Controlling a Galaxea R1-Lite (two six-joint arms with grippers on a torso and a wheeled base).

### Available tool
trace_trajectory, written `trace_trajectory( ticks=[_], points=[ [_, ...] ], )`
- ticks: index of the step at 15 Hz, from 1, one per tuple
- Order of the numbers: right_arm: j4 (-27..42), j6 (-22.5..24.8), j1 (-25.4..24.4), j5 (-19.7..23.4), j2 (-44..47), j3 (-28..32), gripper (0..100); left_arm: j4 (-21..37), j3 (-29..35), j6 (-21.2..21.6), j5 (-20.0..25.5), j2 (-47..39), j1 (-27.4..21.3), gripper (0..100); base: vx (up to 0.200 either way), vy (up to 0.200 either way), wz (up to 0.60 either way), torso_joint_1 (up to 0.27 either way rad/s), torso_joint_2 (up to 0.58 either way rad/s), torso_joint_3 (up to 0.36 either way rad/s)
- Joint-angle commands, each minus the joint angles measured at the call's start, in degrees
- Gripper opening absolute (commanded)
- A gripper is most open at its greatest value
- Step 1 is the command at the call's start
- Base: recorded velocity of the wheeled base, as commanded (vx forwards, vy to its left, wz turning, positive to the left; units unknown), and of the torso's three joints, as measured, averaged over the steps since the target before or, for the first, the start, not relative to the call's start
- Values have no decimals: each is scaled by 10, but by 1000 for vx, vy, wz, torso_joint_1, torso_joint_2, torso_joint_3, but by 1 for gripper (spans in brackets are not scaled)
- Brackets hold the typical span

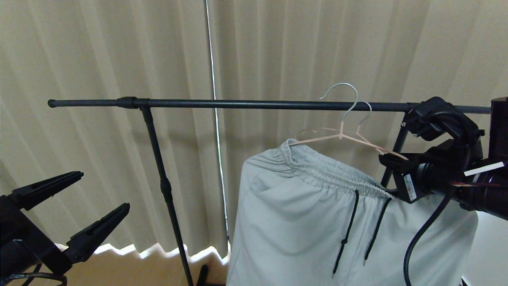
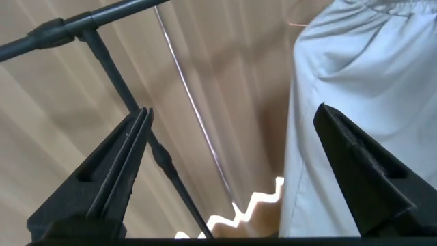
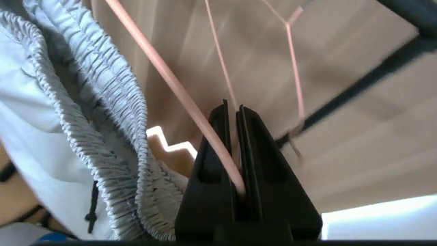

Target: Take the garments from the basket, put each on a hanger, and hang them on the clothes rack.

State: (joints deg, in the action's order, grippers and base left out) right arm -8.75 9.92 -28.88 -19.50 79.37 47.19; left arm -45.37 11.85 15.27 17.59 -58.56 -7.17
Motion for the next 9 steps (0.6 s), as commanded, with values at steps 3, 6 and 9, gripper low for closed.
trace_trajectory(
  ticks=[3, 6, 9],
  points=[
    [1, -38, 0, -1, 23, 2, 0, 0, -2, 0, 1, -2, 0, 100, 200, 0, 0, 2, 1, 5],
    [0, -45, 0, -2, 46, 8, 0, -1, -9, 3, 3, 1, -6, 100, 133, 0, 0, 5, 2, -3],
    [-1, -45, 0, -28, 80, 38, 0, -1, -10, 3, 3, 3, -5, 100, 0, 0, 0, 0, 0, 0]
  ],
)
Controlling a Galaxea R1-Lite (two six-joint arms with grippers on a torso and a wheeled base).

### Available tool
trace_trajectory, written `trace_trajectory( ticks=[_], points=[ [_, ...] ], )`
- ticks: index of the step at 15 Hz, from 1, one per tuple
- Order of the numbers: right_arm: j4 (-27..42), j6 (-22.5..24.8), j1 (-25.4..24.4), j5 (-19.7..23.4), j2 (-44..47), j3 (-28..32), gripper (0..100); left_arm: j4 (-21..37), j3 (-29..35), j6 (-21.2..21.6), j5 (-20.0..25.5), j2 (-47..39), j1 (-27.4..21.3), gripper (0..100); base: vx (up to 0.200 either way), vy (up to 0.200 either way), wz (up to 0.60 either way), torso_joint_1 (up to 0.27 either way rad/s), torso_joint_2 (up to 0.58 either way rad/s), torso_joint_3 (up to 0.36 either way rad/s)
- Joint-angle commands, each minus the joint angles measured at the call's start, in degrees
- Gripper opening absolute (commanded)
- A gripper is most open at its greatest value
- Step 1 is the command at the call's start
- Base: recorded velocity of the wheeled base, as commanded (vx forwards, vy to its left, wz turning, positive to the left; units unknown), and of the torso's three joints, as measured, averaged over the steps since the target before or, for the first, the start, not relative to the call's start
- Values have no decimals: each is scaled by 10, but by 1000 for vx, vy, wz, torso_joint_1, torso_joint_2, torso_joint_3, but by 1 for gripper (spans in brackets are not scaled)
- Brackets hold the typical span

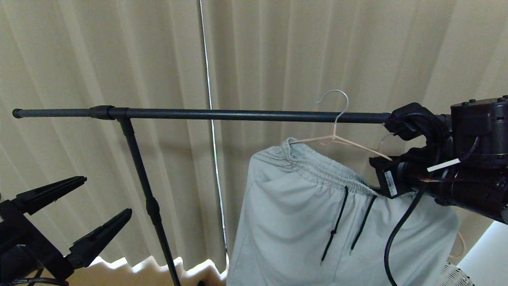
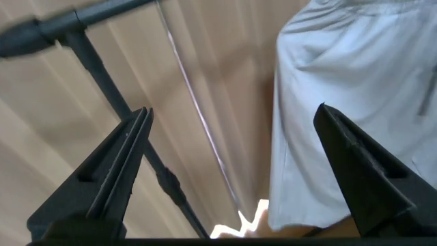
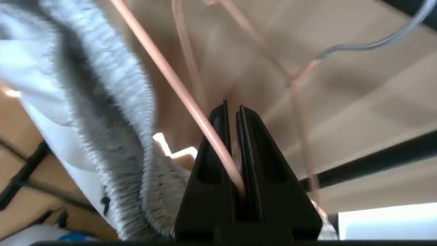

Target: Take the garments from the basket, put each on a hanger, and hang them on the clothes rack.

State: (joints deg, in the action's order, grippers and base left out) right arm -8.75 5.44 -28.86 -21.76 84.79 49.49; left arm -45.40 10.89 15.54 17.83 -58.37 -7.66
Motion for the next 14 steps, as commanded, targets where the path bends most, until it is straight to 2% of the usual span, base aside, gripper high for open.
trace_trajectory(
  ticks=[1, 7, 14],
  points=[
    [0, 0, -1, -10, 40, 28, 0, 0, 0, 0, 0, 0, 0, 100, 0, 0, 0, 0, 0, 0],
    [1, 0, -4, -50, 132, 104, 0, -1, 3, 0, 0, 0, 0, 100, 0, 0, 0, 0, 0, 0],
    [6, 2, -21, -53, 153, 112, 0, 0, 5, -1, 0, -1, 0, 100, 0, 0, 0, 0, 0, 0]
  ],
)
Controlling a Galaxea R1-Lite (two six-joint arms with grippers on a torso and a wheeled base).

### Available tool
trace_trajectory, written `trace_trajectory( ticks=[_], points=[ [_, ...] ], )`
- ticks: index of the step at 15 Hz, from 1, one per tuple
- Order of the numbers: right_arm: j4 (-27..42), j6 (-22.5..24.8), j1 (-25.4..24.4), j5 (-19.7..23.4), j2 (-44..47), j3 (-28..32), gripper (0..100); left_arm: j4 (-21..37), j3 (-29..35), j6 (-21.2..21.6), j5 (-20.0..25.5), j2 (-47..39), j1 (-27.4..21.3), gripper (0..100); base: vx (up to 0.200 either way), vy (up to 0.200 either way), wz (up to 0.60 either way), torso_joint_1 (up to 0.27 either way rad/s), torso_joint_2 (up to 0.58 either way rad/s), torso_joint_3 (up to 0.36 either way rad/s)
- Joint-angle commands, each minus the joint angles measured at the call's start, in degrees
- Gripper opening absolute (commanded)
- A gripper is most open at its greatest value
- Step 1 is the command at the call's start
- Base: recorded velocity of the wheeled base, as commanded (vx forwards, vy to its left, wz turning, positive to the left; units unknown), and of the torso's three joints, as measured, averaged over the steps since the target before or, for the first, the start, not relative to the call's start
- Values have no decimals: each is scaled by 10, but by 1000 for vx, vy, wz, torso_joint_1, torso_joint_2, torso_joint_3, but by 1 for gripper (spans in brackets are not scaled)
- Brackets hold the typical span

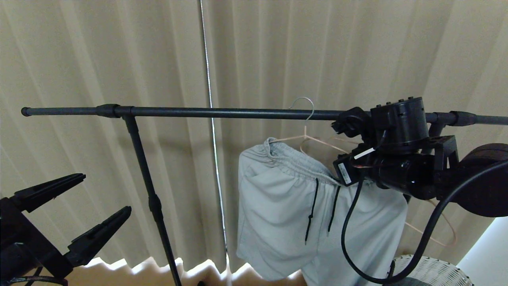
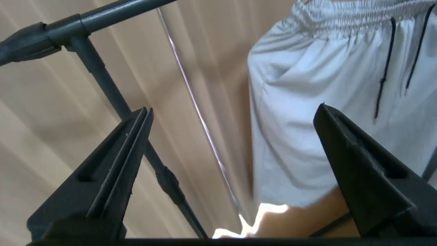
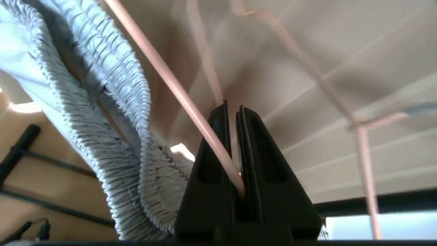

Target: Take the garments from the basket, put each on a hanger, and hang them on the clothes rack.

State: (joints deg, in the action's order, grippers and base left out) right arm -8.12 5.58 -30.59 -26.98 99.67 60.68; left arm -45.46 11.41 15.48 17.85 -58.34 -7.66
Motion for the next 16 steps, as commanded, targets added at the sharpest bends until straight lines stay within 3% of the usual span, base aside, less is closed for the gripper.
trace_trajectory(
  ticks=[1, 9, 10, 16],
  points=[
    [0, 1, -8, -1, 4, 0, 0, -1, -1, 0, 0, -1, 0, 100, 0, 0, 0, 0, 0, 0],
    [33, 2, -27, -1, 16, 21, 0, -1, -2, 0, 0, -2, -1, 100, 0, 0, 0, 0, 0, 0],
    [33, 2, -27, -1, 13, 17, 100, 0, -2, 0, 0, -2, -1, 100, 0, 0, 0, 0, 0, 0],
    [-12, -14, -46, 5, -25, -36, 100, 0, 0, 0, 0, -8, 0, 100, 0, 0, 0, 0, 0, 0]
  ],
)
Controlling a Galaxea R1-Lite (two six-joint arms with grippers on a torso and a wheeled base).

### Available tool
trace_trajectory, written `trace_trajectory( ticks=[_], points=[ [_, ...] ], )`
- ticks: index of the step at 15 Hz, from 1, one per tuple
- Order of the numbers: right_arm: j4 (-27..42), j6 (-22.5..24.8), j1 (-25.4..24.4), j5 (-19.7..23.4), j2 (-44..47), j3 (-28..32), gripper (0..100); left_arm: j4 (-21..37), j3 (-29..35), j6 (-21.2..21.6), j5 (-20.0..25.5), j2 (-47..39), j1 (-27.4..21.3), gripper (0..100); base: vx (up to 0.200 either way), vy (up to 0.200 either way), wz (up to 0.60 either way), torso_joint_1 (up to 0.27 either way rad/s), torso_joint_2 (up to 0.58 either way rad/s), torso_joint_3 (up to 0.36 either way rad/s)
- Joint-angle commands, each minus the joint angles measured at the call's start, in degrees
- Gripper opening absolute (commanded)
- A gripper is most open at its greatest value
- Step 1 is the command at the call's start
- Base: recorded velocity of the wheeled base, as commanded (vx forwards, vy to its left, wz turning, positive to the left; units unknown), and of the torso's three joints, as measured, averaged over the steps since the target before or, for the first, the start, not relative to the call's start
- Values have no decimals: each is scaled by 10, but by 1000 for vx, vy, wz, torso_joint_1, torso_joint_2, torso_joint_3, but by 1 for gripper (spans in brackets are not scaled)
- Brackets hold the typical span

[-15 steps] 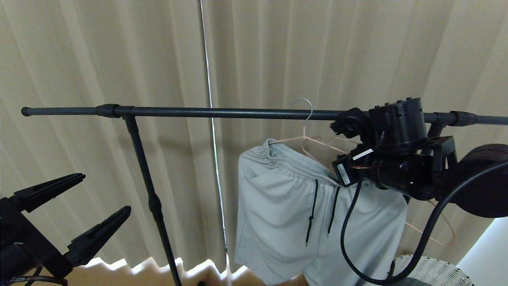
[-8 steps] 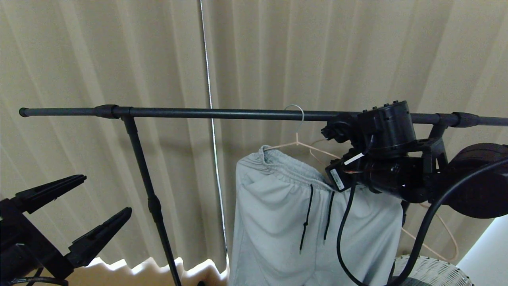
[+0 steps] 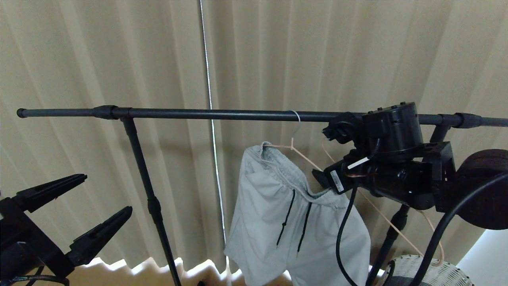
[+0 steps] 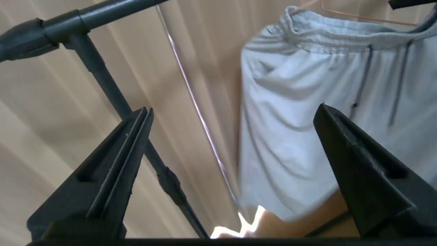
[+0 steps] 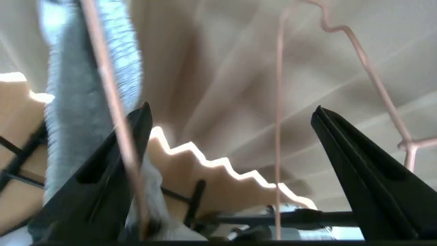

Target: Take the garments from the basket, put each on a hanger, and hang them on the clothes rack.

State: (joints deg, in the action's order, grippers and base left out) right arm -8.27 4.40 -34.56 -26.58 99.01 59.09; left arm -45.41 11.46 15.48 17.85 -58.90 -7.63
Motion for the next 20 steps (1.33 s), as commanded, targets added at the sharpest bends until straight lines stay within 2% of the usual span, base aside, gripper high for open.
trace_trajectory(
  ticks=[1, 3, 6, 10, 15, 20],
  points=[
    [-35, -3, -10, 3, -28, -43, 100, -1, 0, 0, 0, -7, 0, 100, 0, 0, 0, 0, 0, 0],
    [-95, -2, -12, 12, -46, -89, 100, 0, 0, 0, 0, -14, 1, 100, 0, 0, 0, 0, 0, 0],
    [-161, 1, -11, 57, -68, -132, 100, -1, 1, 1, -1, -27, 2, 100, 0, 0, 0, 0, 0, 0],
    [-154, 2, -10, 56, -137, -165, 100, -1, -1, 1, -1, -31, 6, 100, 0, 0, 0, 0, 0, 0],
    [-122, 6, 0, 53, -248, -240, 100, -1, -4, 3, -2, -31, 8, 100, 0, 0, 0, 0, 0, 0],
    [-120, 7, 8, 52, -283, -296, 100, -1, -3, 3, -2, -31, 8, 100, -200, 0, 0, 5, 6, 2]
  ],
)
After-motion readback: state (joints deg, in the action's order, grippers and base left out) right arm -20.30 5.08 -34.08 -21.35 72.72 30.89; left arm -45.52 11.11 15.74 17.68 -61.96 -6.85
